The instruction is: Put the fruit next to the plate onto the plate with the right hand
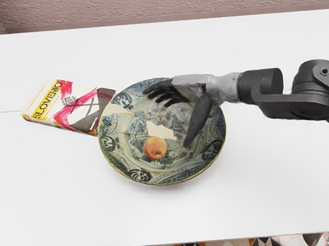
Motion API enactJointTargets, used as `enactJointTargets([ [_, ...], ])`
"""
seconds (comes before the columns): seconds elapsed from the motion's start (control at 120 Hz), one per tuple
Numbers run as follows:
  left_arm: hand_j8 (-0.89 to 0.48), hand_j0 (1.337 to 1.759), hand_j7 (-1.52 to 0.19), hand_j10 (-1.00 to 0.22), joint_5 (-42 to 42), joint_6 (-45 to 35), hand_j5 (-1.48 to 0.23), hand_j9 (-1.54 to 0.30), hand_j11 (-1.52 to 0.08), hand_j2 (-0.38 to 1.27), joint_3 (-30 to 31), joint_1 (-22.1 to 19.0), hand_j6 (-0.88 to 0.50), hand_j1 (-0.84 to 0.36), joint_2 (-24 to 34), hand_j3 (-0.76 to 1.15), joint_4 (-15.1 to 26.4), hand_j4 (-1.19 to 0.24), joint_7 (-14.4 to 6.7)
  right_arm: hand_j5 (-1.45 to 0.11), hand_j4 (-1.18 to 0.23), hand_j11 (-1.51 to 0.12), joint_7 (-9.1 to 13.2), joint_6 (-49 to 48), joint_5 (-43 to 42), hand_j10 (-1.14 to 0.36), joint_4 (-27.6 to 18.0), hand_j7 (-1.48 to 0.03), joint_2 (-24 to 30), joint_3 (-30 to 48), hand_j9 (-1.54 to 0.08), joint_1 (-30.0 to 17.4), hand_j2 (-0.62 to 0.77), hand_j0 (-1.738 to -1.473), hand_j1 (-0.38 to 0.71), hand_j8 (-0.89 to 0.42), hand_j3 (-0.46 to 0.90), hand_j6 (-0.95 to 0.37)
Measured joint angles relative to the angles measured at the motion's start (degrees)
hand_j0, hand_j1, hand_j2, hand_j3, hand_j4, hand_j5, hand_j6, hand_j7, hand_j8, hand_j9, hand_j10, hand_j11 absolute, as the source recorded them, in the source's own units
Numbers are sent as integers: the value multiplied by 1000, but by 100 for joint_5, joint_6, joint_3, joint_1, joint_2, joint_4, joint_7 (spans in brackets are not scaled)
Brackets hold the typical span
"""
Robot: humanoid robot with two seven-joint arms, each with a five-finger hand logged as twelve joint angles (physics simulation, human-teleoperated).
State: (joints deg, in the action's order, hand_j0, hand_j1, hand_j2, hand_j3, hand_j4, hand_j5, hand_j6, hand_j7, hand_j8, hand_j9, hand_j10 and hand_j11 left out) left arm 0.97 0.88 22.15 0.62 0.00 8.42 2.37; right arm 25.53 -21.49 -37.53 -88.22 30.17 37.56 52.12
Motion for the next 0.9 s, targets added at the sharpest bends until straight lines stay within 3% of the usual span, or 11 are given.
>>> enactJointTargets([
  [0.192, -234, 1658, -304, -234, 0, 0, -304, -304, -304, 47, 0, 0, -234, 69, 0, 0, 1, -234, 0, -96, -75, -96, -11, -898, 1826, -74, 38, -95, 829, 176, -96, -16, -7, -1658, -267, -64, 0, -66],
  [0.467, -234, 1658, -304, -234, 0, 1, -304, -304, -304, 47, 0, 0, -234, 69, 0, 0, 1, -234, 0, -63, -48, -63, 7, -1320, 3786, -48, 544, -62, 1791, 186, -63, -224, -7, -1658, -294, -46, 0, -46],
  [0.675, -234, 1658, -304, -234, 0, 1, -304, -304, -304, 47, -1, 0, -234, 69, 0, 0, 1, -234, 1, -54, -41, -54, 41, -1349, 4543, -41, 919, -54, 2367, 133, -54, -597, -7, -1658, -300, -40, 0, -40],
  [0.9, -234, 1658, -304, -234, 1, 0, -304, -304, -304, 47, -1, 0, -234, 69, 0, 0, 1, -234, 1, -51, -38, -51, 44, -1353, 4704, -38, 1021, -51, 2508, 136, -51, -791, -7, -1658, -303, -37, 0, -37],
])
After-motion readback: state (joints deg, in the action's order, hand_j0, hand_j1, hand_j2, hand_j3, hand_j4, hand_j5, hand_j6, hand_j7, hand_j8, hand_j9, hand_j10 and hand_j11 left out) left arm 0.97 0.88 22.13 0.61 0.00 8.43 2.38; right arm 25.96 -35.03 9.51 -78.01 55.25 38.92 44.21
